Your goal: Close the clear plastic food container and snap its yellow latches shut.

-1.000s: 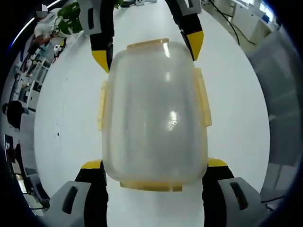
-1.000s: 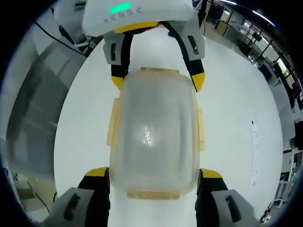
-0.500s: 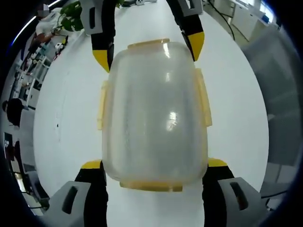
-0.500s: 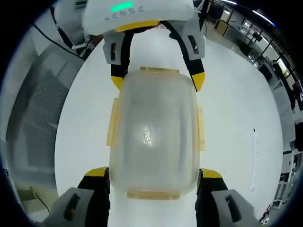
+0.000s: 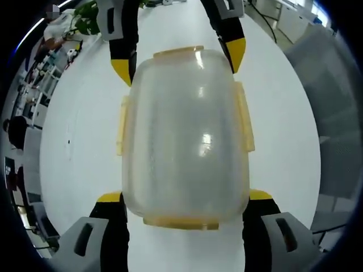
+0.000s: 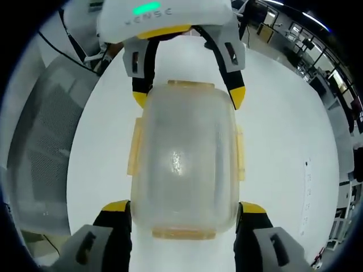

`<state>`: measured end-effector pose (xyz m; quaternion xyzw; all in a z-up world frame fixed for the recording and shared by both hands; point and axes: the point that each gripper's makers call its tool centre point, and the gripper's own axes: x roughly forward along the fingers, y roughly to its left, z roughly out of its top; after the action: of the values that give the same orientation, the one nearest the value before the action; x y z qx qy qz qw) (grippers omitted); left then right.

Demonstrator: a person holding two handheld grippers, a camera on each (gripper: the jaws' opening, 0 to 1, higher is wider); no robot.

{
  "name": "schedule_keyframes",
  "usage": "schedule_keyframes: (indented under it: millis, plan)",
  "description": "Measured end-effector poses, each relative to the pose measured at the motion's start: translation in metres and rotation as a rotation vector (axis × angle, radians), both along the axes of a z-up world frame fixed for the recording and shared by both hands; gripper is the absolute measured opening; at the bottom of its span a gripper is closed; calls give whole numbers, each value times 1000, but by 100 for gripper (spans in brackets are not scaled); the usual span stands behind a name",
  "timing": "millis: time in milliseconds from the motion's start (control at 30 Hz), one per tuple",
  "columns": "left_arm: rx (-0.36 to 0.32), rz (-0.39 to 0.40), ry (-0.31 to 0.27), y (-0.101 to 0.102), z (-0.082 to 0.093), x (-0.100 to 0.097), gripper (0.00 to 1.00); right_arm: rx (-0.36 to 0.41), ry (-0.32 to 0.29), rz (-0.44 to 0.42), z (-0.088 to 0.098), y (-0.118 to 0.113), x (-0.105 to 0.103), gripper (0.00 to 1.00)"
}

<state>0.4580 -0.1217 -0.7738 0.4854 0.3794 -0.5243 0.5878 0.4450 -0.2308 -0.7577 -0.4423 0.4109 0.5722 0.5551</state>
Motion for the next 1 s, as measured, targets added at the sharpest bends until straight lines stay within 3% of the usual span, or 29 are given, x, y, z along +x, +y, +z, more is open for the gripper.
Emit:
schedule_keyframes:
  millis: [1000]
  plan:
    - [3,0,4,28,-1,-2,81,-10,-5,-11,-2,28,-2,74]
